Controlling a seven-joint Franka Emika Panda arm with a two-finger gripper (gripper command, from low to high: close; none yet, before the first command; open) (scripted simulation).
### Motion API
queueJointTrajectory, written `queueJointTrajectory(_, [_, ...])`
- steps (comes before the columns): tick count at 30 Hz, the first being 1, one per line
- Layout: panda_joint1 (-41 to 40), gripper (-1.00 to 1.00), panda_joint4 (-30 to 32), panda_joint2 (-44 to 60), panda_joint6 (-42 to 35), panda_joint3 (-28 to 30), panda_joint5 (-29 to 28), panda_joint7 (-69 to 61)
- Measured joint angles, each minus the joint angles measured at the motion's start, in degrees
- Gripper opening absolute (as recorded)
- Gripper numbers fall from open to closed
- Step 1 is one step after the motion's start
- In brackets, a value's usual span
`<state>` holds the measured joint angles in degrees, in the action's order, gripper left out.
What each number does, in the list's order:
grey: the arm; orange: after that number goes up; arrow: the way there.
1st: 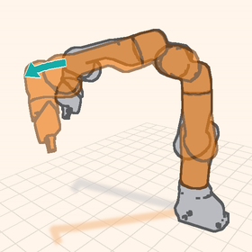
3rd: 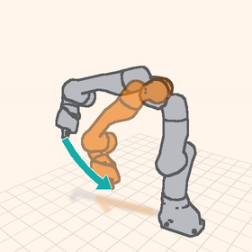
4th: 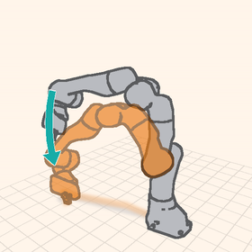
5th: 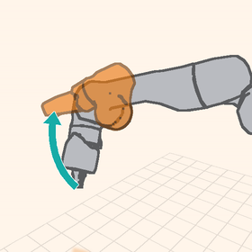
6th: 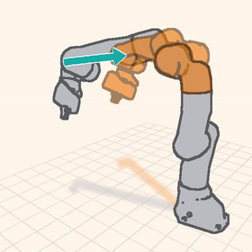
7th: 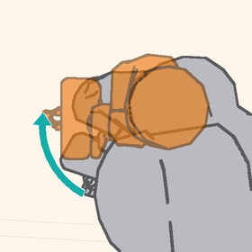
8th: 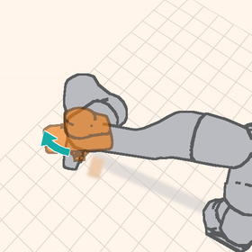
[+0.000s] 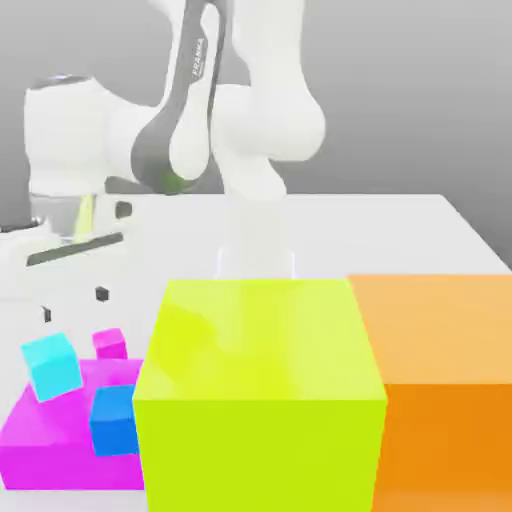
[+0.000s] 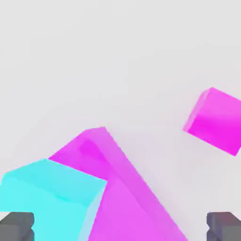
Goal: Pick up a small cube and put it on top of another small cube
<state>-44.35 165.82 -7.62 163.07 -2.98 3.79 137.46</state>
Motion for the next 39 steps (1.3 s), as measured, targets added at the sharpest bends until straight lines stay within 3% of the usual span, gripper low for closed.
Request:
queueJointTrajectory(5, [-4.25, 0.00, 3.51, 5.37, 4.48, 1.43, -2.82, 12.35])
queueJointTrajectory(14, [-3.52, 0.00, 1.02, 20.84, 17.09, 2.33, -2.70, 13.17])
queueJointTrajectory(15, [-3.20, -1.00, 0.83, 22.15, 18.16, 2.57, -2.65, 13.25])
queueJointTrajectory(22, [-3.16, -1.00, 0.81, 22.27, 18.39, 2.60, -2.58, 13.18])
queueJointTrajectory(32, [-3.86, -1.00, 3.77, 6.01, 5.05, 2.03, -3.25, 13.73])
queueJointTrajectory(39, [-1.90, -1.00, -4.74, 2.46, -6.81, 0.39, -3.40, 14.83])
